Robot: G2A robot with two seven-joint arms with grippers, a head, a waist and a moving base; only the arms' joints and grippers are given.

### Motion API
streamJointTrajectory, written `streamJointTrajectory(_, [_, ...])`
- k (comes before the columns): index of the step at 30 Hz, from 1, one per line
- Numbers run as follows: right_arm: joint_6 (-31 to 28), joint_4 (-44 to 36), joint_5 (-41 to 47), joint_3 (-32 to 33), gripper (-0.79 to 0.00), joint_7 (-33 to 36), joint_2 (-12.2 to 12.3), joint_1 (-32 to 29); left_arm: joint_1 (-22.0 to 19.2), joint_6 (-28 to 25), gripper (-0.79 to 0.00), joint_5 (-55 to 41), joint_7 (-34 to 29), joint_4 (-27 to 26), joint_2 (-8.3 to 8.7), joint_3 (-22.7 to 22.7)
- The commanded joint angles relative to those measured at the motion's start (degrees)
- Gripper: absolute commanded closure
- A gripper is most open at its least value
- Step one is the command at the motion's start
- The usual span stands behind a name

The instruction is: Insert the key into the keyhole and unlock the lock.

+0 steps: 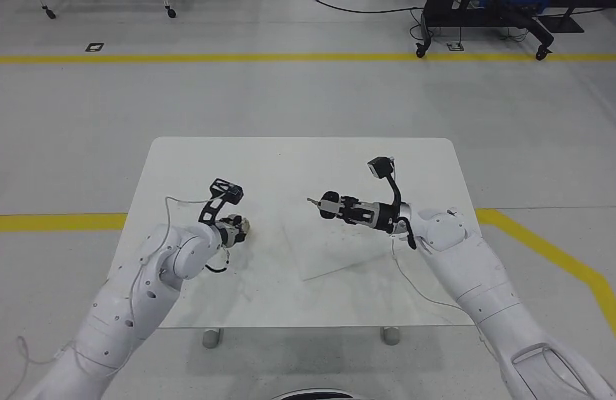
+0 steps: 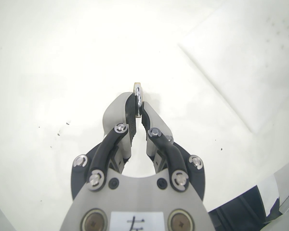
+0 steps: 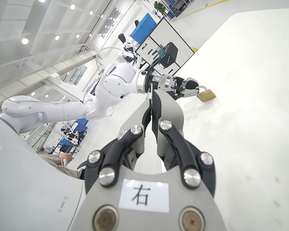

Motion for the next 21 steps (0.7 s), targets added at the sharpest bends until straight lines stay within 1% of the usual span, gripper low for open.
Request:
streamJointTrajectory(1, [0.0,0.0,0.0,0.0,0.0,0.0,0.0,0.0,0.8,0.6,0.0,2.1,2.0,-0.3,-0.11,0.4])
streamJointTrajectory(4, [0.0,0.0,0.0,0.0,0.0,0.0,0.0,0.0,0.4,-0.8,0.0,0.7,2.6,0.8,-0.37,0.2])
streamJointTrajectory(12, [0.0,0.0,0.0,0.0,0.0,0.0,0.0,0.0,-2.8,-5.1,0.0,-2.2,-0.6,4.7,-1.04,0.2])
streamJointTrajectory(14, [0.0,0.0,0.0,0.0,0.0,0.0,0.0,0.0,-3.4,-5.6,-0.099,-2.5,-1.1,5.3,-1.17,0.1])
streamJointTrajectory(15, [0.0,0.0,0.0,0.0,0.0,0.0,0.0,0.0,-3.6,-5.8,-0.271,-2.5,-1.3,5.5,-1.23,0.1])
streamJointTrajectory(16, [0.0,0.0,0.0,0.0,0.0,0.0,0.0,0.0,-3.8,-5.9,-0.302,-2.3,-1.5,5.6,-1.28,0.2])
streamJointTrajectory(20, [0.0,0.0,0.0,0.0,0.0,0.0,0.0,0.0,-4.2,-6.1,-0.385,-2.2,-1.4,6.1,-1.58,0.5])
streamJointTrajectory(21, [0.0,0.0,0.0,0.0,0.0,0.0,0.0,0.0,-4.3,-6.2,-0.388,-2.3,-1.4,6.3,-1.67,0.6])
